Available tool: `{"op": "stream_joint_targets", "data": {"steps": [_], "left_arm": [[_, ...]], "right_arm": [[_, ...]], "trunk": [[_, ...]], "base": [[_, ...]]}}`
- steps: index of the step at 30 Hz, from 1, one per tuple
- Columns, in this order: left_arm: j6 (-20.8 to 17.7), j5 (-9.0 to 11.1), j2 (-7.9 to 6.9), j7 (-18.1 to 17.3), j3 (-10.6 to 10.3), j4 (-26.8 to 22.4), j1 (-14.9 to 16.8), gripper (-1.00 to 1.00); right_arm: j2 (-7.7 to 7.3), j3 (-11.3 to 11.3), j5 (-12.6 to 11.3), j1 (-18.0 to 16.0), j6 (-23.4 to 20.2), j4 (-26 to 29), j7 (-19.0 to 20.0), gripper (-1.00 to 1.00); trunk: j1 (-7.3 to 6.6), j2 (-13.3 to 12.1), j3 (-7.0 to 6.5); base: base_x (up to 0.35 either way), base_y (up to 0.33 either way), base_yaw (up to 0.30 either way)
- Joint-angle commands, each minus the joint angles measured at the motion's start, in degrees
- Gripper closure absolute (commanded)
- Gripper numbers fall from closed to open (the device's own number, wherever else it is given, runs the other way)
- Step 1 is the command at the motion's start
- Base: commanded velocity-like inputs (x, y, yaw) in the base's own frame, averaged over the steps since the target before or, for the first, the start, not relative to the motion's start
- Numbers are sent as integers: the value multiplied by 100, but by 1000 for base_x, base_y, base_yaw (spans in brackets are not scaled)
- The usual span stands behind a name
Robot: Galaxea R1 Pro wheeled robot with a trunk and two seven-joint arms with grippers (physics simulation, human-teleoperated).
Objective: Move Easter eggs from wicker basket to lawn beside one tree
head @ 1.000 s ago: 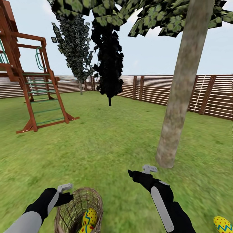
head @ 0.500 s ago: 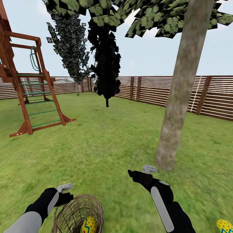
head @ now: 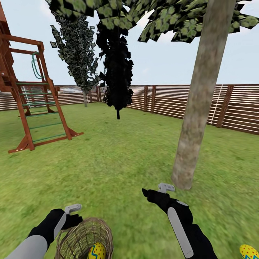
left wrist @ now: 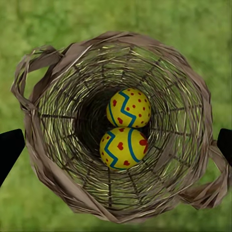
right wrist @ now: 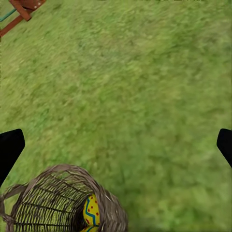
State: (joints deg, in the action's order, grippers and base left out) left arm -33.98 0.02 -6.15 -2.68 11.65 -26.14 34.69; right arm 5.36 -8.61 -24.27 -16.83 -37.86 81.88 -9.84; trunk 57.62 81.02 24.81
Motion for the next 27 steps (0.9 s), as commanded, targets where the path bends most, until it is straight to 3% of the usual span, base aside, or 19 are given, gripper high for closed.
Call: {"op": "stream_joint_targets", "data": {"steps": [1,16,21,27], "left_arm": [[-38,-2,3,-21,30,-11,3,-100],[-82,-2,-14,-25,39,-14,3,-100],[-82,-2,-5,-15,32,-8,3,-100],[-72,-4,0,-14,30,0,3,-100]], "right_arm": [[3,-7,-60,-4,-17,10,-54,-100],[66,-22,-51,-4,-47,55,-34,-100],[86,-170,-51,-1,-51,168,-41,-100],[102,-553,-51,78,-123,639,-65,-100]], "trunk": [[23,45,25],[352,647,294],[462,848,384],[594,1088,492]], "base": [[0,0,0],[0,0,0],[0,0,0],[0,0,0]]}}
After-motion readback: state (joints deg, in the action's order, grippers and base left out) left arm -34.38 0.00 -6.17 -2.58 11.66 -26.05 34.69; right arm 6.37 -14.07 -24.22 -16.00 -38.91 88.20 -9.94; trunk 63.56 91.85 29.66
